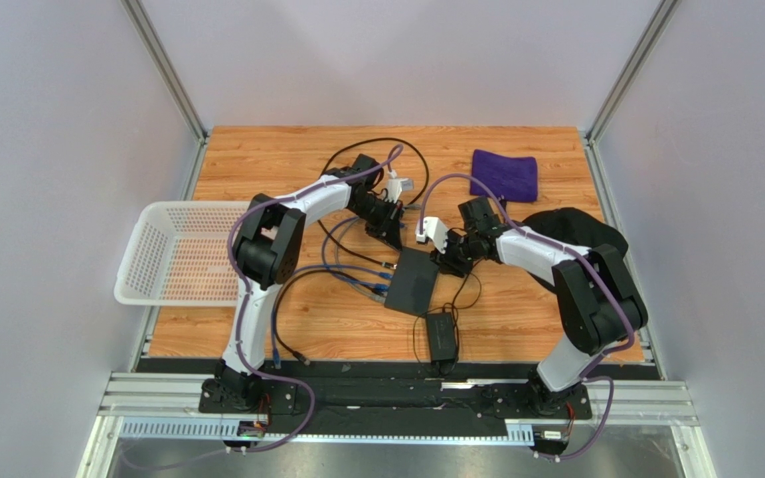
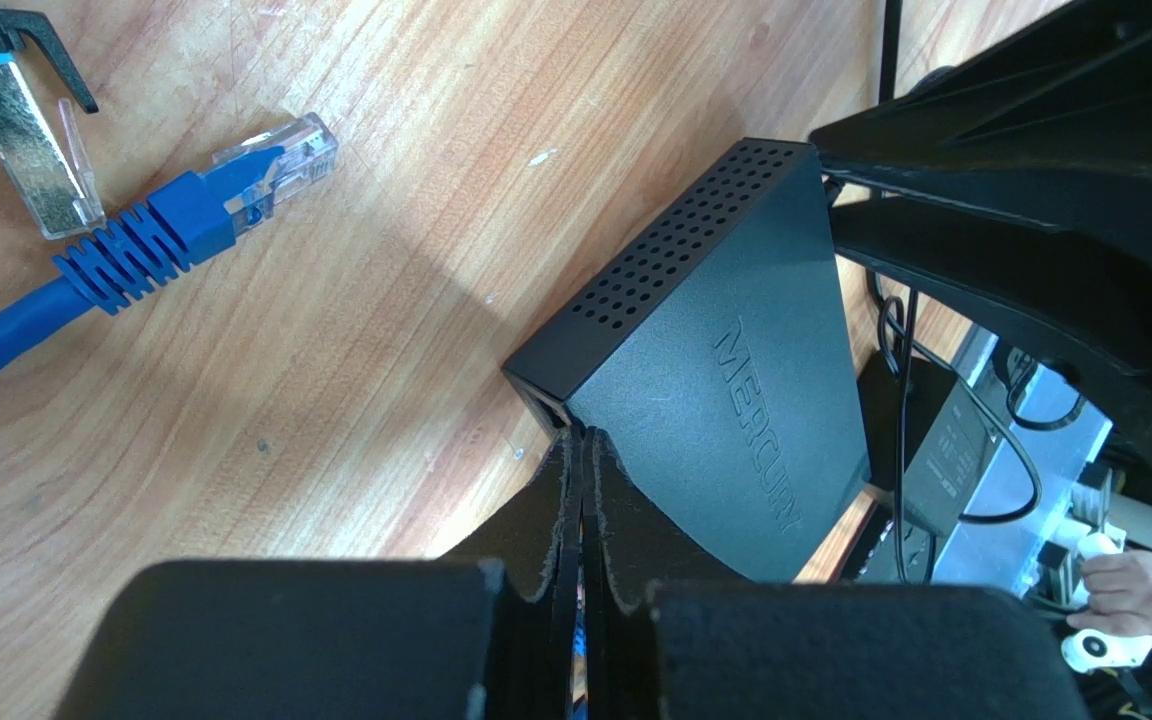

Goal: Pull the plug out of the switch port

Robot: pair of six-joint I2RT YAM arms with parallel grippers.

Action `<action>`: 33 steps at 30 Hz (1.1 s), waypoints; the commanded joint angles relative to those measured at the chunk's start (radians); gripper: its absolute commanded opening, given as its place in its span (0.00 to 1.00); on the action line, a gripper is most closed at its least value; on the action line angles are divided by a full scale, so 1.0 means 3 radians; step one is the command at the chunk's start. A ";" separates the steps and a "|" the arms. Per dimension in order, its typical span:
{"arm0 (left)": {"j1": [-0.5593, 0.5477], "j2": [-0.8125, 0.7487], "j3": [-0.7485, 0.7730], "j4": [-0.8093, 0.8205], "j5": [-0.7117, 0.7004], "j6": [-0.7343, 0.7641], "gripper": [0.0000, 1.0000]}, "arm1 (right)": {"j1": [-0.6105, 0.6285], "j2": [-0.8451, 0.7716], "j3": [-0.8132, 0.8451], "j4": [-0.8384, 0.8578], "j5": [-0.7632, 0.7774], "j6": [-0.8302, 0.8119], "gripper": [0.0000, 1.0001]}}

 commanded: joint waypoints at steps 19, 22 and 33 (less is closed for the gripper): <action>-0.0043 0.0190 0.0118 -0.0001 -0.0125 0.0005 0.00 | 0.0099 0.0474 0.0648 -0.0725 0.0082 -0.0440 0.15; -0.0043 0.0195 0.0128 0.0020 -0.0120 -0.0021 0.00 | 0.0109 0.0576 0.0848 -0.0970 0.0001 -0.0158 0.08; -0.0012 0.0022 0.0103 0.0208 -0.0559 -0.0322 0.00 | 0.0094 0.0714 0.0976 -0.1078 -0.0194 0.0481 0.00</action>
